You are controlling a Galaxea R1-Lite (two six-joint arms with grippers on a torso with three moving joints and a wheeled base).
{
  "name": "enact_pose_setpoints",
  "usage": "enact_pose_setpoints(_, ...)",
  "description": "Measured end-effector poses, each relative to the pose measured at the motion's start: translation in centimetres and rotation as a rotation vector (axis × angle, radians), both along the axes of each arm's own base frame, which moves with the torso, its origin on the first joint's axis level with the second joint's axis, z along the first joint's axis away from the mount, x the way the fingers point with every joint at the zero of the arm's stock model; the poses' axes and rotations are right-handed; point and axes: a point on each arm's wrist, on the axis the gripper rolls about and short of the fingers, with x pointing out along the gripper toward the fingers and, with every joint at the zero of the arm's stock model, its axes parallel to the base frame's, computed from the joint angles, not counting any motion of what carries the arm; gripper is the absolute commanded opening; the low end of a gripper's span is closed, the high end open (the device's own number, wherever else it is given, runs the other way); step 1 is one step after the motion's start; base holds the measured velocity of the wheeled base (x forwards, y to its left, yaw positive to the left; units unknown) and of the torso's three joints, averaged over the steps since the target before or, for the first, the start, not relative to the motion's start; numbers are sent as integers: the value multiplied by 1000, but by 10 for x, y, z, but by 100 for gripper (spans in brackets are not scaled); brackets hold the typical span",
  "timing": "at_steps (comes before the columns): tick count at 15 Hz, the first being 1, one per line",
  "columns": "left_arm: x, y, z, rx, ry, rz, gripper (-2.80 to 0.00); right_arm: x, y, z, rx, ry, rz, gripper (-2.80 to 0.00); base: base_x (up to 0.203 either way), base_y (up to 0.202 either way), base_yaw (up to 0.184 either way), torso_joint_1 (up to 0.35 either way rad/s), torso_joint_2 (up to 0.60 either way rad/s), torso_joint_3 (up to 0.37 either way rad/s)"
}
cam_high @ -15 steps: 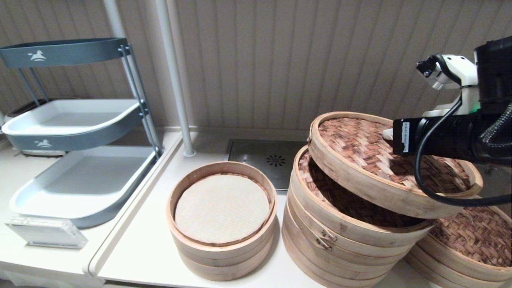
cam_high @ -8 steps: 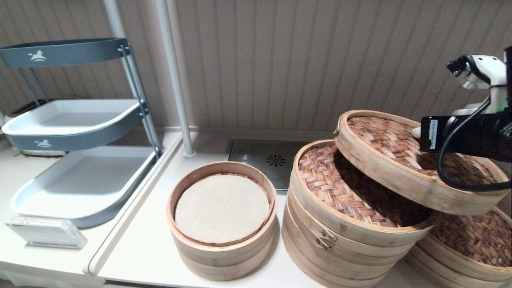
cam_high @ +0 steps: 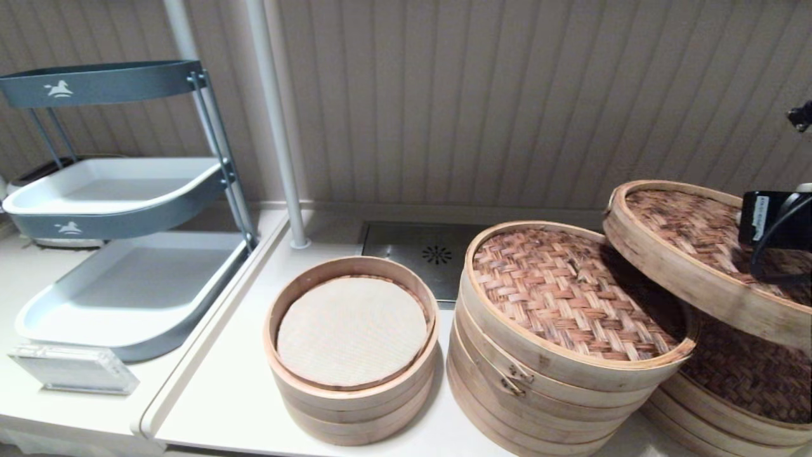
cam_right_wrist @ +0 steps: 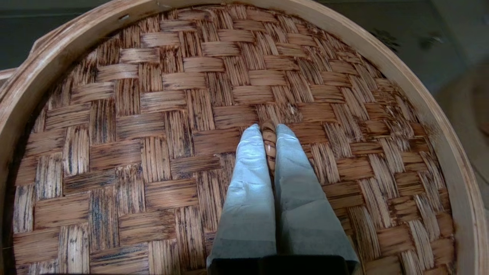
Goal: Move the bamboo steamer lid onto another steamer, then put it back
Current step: Put the steamer
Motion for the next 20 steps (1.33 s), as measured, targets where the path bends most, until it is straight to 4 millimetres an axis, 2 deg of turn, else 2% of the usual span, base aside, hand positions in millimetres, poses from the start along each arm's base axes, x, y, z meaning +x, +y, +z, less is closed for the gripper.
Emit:
enact_pose_setpoints(4, 0, 0, 0, 0, 0, 0, -280, -2, -27, -3, 6, 8, -128, -280, 0, 0, 0, 0, 0, 0)
enact_pose_setpoints(10, 0, 0, 0, 0, 0, 1, -280, 1, -64, -18, 9, -9, -260, -280, 0, 0, 0, 0, 0, 0)
enact_pose_setpoints(15, 0, 0, 0, 0, 0, 1, -280, 2, -81, -41, 45, 65, -284, -280, 0, 0, 0, 0, 0, 0)
enact_pose_setpoints(20, 0, 0, 0, 0, 0, -1, -280, 9, -87, -58, 52, 71, -292, -280, 0, 0, 0, 0, 0, 0)
